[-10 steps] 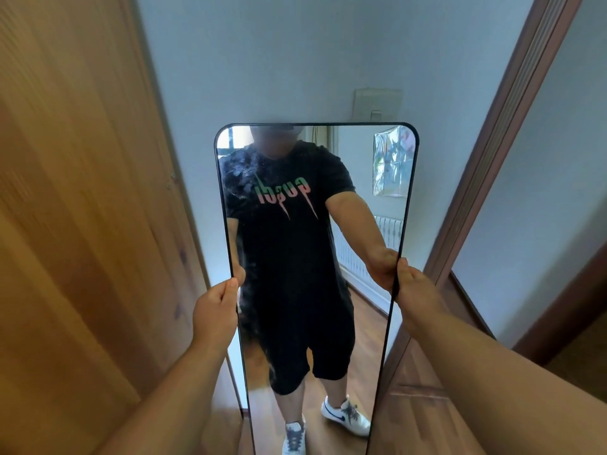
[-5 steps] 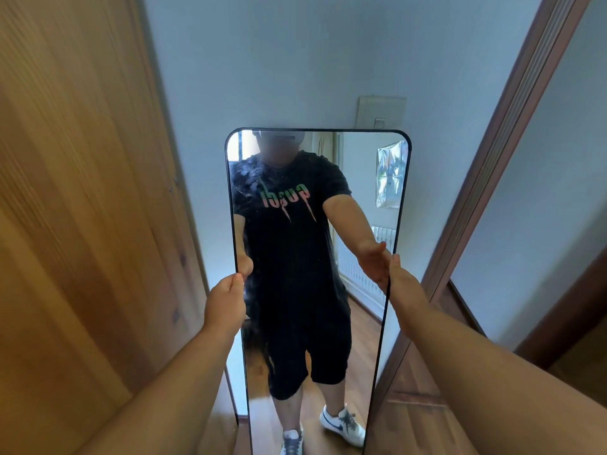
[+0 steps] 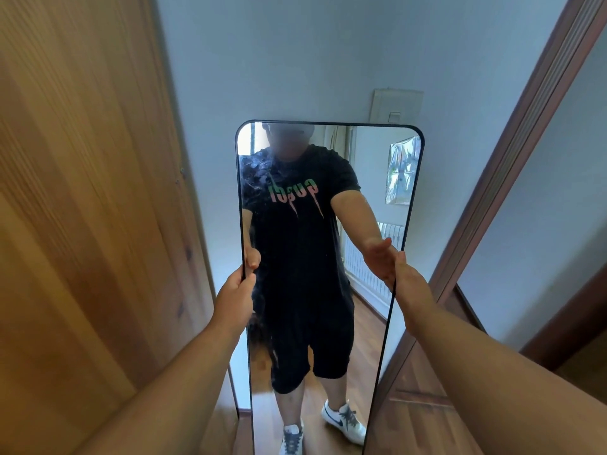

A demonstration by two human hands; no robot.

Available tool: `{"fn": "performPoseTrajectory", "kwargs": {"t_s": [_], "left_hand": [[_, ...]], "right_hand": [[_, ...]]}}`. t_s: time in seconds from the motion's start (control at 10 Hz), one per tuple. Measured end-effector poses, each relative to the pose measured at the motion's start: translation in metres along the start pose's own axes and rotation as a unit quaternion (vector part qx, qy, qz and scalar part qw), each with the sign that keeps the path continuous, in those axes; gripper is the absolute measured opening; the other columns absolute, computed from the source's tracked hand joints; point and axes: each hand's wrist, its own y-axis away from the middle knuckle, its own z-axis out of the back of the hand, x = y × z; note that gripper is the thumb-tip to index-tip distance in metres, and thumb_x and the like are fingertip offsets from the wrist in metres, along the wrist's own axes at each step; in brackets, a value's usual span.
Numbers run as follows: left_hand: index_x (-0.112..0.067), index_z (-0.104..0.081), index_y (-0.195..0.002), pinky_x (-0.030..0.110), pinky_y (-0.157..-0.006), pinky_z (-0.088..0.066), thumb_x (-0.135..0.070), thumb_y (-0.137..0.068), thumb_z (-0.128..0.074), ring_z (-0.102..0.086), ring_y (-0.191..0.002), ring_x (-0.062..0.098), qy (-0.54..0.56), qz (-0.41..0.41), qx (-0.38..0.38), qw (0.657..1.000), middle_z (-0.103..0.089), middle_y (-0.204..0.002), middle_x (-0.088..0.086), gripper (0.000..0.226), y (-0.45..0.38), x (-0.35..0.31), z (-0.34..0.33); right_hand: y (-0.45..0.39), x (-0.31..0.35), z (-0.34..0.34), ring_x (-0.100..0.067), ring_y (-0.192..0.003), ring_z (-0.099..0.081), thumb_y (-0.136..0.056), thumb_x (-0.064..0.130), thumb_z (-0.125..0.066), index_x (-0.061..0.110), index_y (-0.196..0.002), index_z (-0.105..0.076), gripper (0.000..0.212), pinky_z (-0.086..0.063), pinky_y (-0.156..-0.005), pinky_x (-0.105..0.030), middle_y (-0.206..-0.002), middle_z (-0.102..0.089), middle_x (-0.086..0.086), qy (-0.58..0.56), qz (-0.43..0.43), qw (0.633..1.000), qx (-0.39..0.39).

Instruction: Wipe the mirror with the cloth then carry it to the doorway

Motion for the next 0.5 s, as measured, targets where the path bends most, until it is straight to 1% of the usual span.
{"fn": "performPoseTrajectory", "kwargs": {"t_s": [0.1, 0.2, 0.3, 0.4, 0.5], "left_hand": [[-0.036, -0.057, -0.135, 0.017, -0.072, -0.042, -0.050, -0.114, -0.044, -0.057, -0.088, 0.008, -0.002, 0.007, -0.004, 1.000, -0.060, -0.103, -0.018, 0.028, 0.002, 0.002, 0.000], [-0.034, -0.059, -0.122, 0.017, -0.065, -0.040, -0.050, -0.113, -0.046, -0.055, -0.081, 0.008, 0.004, 0.014, -0.007, 1.000, -0.062, -0.099, -0.010, 0.022, 0.005, -0.002, 0.001], [-0.026, -0.065, -0.124, 0.019, -0.068, -0.042, -0.050, -0.113, -0.048, -0.061, -0.092, 0.013, 0.006, 0.004, -0.012, 1.000, -0.070, -0.115, 0.003, 0.032, 0.006, -0.004, 0.004], [-0.014, -0.065, -0.132, 0.026, -0.084, -0.053, -0.050, -0.112, -0.050, -0.066, -0.113, 0.025, 0.007, 0.015, -0.037, 0.999, -0.070, -0.120, 0.007, 0.043, 0.011, -0.013, 0.008], [-0.023, -0.068, -0.120, 0.039, -0.103, -0.044, -0.046, -0.112, -0.051, -0.061, -0.115, 0.023, 0.049, 0.004, -0.087, 0.995, -0.065, -0.114, -0.003, 0.030, 0.012, -0.017, 0.011]], "right_hand": [[-0.002, -0.002, 0.001, -0.029, -0.114, -0.056, -0.102, 0.079, -0.018, 0.019, -0.153, -0.051, 0.086, -0.047, -0.102, -0.049, -0.147, -0.061, -0.017, -0.001, 0.006, 1.000, 0.006], [0.000, -0.001, 0.003, -0.028, -0.113, -0.055, -0.102, 0.079, -0.019, 0.018, -0.153, -0.051, 0.086, -0.047, -0.103, -0.049, -0.146, -0.061, -0.018, 0.002, 0.008, 1.000, 0.003], [0.003, 0.002, 0.005, -0.036, -0.131, -0.057, -0.103, 0.078, -0.020, 0.018, -0.155, -0.049, 0.085, -0.046, -0.108, -0.051, -0.151, -0.058, -0.017, -0.012, -0.001, 1.000, 0.007], [0.013, 0.004, 0.009, -0.035, -0.143, -0.050, -0.107, 0.072, -0.024, 0.022, -0.158, -0.046, 0.075, -0.040, -0.116, -0.051, -0.159, -0.053, -0.013, -0.051, 0.009, 0.999, 0.004], [0.023, 0.006, 0.012, -0.026, -0.142, -0.050, -0.111, 0.061, -0.031, 0.023, -0.158, -0.046, 0.062, -0.036, -0.117, -0.045, -0.161, -0.052, -0.006, -0.116, 0.056, 0.991, -0.044]]}}
